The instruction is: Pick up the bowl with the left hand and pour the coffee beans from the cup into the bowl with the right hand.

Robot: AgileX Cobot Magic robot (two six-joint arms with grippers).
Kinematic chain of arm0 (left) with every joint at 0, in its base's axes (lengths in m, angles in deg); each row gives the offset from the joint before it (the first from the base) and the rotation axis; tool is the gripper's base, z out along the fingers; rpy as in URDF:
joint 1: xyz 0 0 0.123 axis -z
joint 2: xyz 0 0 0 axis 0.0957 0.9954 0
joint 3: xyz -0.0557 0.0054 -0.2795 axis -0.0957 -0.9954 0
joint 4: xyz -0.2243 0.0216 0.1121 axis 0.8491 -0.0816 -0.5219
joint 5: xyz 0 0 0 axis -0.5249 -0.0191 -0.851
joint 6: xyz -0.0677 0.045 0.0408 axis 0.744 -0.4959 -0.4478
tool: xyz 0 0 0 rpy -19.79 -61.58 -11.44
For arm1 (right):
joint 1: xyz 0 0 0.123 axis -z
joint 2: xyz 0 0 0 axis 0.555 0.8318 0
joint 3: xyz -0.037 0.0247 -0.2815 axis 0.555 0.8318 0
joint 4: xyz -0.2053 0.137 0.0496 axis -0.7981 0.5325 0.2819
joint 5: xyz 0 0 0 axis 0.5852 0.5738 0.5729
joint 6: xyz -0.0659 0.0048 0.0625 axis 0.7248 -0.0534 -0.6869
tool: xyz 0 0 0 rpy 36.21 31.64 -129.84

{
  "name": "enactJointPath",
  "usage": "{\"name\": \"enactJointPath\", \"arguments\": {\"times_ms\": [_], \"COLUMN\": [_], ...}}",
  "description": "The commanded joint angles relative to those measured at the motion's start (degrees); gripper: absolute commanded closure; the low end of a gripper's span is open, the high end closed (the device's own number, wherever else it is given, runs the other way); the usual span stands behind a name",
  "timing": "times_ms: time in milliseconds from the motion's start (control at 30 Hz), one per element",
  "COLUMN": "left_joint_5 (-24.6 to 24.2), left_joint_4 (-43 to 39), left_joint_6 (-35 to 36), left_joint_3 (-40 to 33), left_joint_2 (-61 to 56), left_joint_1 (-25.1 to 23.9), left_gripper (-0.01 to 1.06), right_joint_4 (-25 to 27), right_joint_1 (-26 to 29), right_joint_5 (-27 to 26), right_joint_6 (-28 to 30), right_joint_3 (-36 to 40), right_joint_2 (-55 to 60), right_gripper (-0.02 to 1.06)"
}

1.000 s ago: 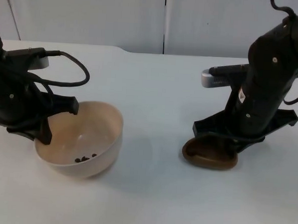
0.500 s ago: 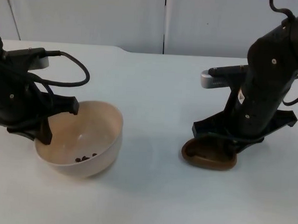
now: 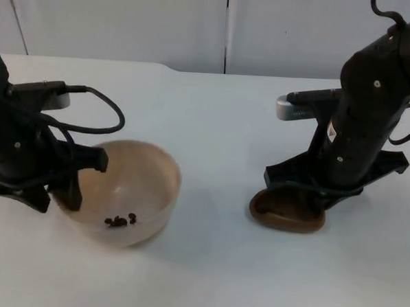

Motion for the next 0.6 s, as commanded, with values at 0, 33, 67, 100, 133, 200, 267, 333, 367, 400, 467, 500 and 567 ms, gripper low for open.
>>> {"name": "enactJointPath", "arguments": {"times_ms": [0,33,67,100,133,200,267,333,367,400,467,500,567], "left_joint_5": [0.74,0.88,1.15,1.23,1.23,1.23,1.36,1.48,1.61,1.71,2.12,2.14,2.14], "left_joint_4": [-0.34,-0.34,-0.34,-0.34,-0.34,-0.09,0.0,0.14,0.14,0.22,0.54,0.54,0.84], "left_joint_6": [-0.08,0.12,0.24,0.24,0.24,0.24,0.24,0.24,0.24,0.24,0.24,0.24,0.24], "left_joint_3": [0.01,0.01,0.01,0.01,0.01,0.01,0.01,0.01,0.01,0.01,0.01,0.01,0.01], "left_joint_2": [-0.17,-0.29,-0.37,-0.37,-0.37,-0.37,-0.67,-1.02,-1.6,-2.23,-3.94,-4.94,-6.37], "left_joint_1": [-0.14,-0.14,-0.14,-0.14,-0.14,-0.14,-0.14,-0.14,-0.14,-0.14,-0.14,-0.14,-0.14], "left_gripper": [0.49,0.43,0.41,0.38,0.38,0.35,0.35,0.35,0.35,0.35,0.35,0.35,0.35], "right_joint_4": [-0.23,-0.23,-0.23,-0.23,-0.23,-0.23,-0.23,-0.23,-0.23,-0.23,-0.23,-0.23,-0.23], "right_joint_1": [0.23,0.23,0.23,0.23,0.23,0.23,0.23,0.23,0.23,0.23,0.23,0.23,0.23], "right_joint_5": [-0.72,-0.85,-1.0,-1.24,-1.24,-1.84,-1.98,-2.08,-2.06,-2.28,-2.61,-2.89,-2.89], "right_joint_6": [-0.23,-0.23,-0.23,-0.23,-0.23,-0.23,-0.23,-0.23,-0.23,-0.23,-0.23,-0.23,-0.23], "right_joint_3": [0.09,0.09,0.09,0.09,0.09,0.09,-0.01,-0.01,-0.01,-0.01,-0.01,-0.01,-0.01], "right_joint_2": [-0.28,-0.28,-0.28,-0.28,-0.28,-0.28,-0.28,-0.28,-0.28,-0.28,-0.28,-0.28,-0.51], "right_gripper": [1.04,1.04,1.02,0.99,0.99,0.88,0.72,0.63,0.55,0.47,0.35,0.31,0.29]}}
